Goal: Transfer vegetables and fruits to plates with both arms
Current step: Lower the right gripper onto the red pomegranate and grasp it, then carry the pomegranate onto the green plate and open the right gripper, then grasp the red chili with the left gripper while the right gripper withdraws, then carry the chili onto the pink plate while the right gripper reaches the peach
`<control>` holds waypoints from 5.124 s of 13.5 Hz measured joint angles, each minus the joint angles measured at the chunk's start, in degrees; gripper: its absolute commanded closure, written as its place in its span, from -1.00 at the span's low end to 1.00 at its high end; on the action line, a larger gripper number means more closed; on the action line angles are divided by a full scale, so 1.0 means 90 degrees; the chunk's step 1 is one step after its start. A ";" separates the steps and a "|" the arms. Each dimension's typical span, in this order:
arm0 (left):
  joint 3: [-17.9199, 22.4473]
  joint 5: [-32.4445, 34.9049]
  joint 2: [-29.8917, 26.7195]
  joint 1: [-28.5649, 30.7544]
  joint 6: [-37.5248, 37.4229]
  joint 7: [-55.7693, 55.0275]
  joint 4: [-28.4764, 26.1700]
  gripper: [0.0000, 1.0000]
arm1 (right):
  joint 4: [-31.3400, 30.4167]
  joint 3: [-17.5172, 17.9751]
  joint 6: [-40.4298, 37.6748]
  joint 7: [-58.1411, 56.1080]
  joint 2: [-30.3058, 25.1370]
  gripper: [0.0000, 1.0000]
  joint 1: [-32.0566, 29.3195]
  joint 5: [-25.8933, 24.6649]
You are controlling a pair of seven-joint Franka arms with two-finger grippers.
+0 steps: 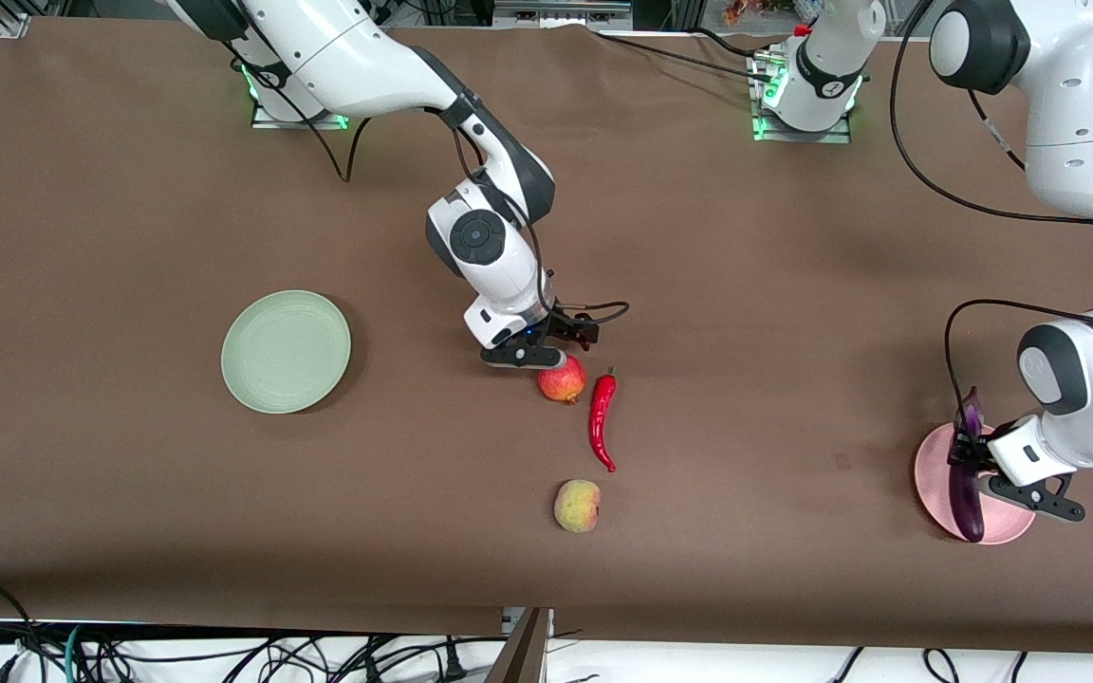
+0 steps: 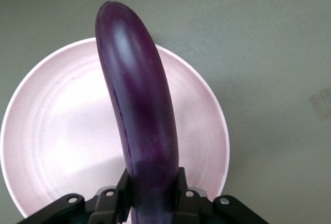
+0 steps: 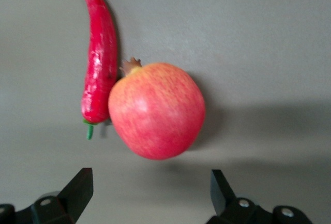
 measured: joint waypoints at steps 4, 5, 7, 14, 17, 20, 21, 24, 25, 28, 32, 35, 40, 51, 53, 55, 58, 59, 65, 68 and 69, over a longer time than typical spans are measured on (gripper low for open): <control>-0.0029 -0.0127 0.0019 -0.0001 0.0031 -0.0001 0.0092 0.49 | 0.0115 -0.0176 0.0839 0.0027 0.0254 -1.00 -0.0004 -0.0370; -0.0029 -0.0138 0.0025 -0.0001 0.0040 -0.0001 0.0112 0.35 | 0.0137 -0.0180 0.1027 0.0047 0.0373 -1.00 -0.0003 -0.0410; -0.0029 -0.0143 0.0053 0.0001 0.0049 -0.0001 0.0151 -0.07 | 0.0148 -0.0180 0.1379 0.0069 0.0565 -0.98 0.0024 -0.0415; -0.0047 -0.0411 0.0191 0.0045 0.0064 0.0001 0.0426 -1.00 | 0.0232 -0.0248 0.1531 0.0070 0.0646 1.00 -0.0052 -0.0457; -0.0170 -0.0420 0.0189 -0.0038 -0.0530 0.0000 0.0823 -1.00 | 0.0386 -0.0259 0.1086 0.0003 0.0547 1.00 -0.0343 -0.0458; -0.0259 -0.0547 0.0168 -0.0330 -0.1102 -0.0008 0.1137 -1.00 | 0.0503 -0.0289 -0.0266 -0.0738 -0.0023 0.99 -0.0835 -0.0457; -0.0343 -0.0650 0.0157 -0.0407 -0.1205 -0.0008 0.1156 -1.00 | 0.0503 -0.0297 -0.0764 -0.1170 -0.0235 0.98 -0.1123 -0.0457; -0.0950 -0.0737 0.0164 -0.0462 -0.1358 -0.0322 0.1105 -1.00 | 0.0490 -0.0351 -0.2407 -0.3114 -0.0698 0.55 -0.2120 -0.0459; -0.1152 -0.0738 0.0167 -0.0488 -0.1374 -0.0604 0.1050 -1.00 | 0.0475 -0.0424 -0.2983 -0.3859 -0.0825 0.30 -0.2454 -0.0459; -0.1468 -0.0738 0.0168 -0.0845 -0.1376 -0.1707 0.0941 -1.00 | 0.0196 -0.0520 -0.4153 -0.5193 -0.1198 -0.39 -0.3414 -0.0443; -0.1494 -0.0738 0.0157 -0.1757 -0.1375 -0.3148 0.0936 -1.00 | -0.0409 -0.0520 -0.4373 -0.5300 -0.1616 -0.97 -0.3592 -0.0362; -0.1479 -0.0685 0.0160 -0.2372 -0.1360 -0.3894 0.0785 -1.00 | -0.0421 -0.0460 -0.4511 -0.5034 -0.1806 -0.98 -0.3565 -0.0193; -0.1473 -0.0180 0.0180 -0.3397 -0.0969 -0.5565 0.0460 -1.00 | -0.0335 -0.0182 -0.4385 -0.3602 -0.1925 -0.98 -0.3195 -0.0129; -0.1447 0.1149 0.0291 -0.4010 0.0869 -0.6584 -0.0249 -0.36 | 0.0842 -0.0148 -0.0592 -0.0878 0.0088 -0.98 -0.1601 0.0208; -0.1423 0.1149 0.0296 -0.4011 0.1230 -0.6585 -0.0497 0.88 | 0.0994 -0.0149 -0.0595 -0.0863 0.0170 -0.98 -0.1595 0.0208; -0.1365 0.1149 0.0278 -0.3990 0.1295 -0.6595 -0.0547 1.00 | 0.1041 -0.0149 -0.0564 -0.0858 0.0171 -0.98 -0.1583 0.0209; -0.1319 0.1149 0.0210 -0.3752 0.1203 -0.6606 -0.0522 1.00 | 0.1057 -0.0149 -0.0330 -0.0856 0.0180 -0.98 -0.1541 0.0210; -0.1311 0.1149 0.0143 -0.3554 0.1006 -0.6567 -0.0499 1.00 | 0.1057 -0.0149 -0.0232 -0.0854 0.0199 -0.98 -0.1513 0.0213; -0.1262 0.1151 -0.0480 -0.1764 -0.0210 -0.4055 -0.0426 1.00 | 0.1175 -0.0061 0.1532 -0.0612 0.0715 -0.98 -0.1170 0.0251; -0.1252 0.1152 -0.0495 -0.0703 -0.0254 -0.2469 -0.0433 1.00 | 0.1798 0.0046 0.2119 -0.0645 0.1312 -0.99 -0.0981 0.0249; -0.1230 0.1152 -0.0499 -0.0507 -0.0302 -0.2173 -0.0428 1.00 | 0.2025 0.0046 0.2320 -0.0721 0.1541 -0.98 -0.0863 0.0248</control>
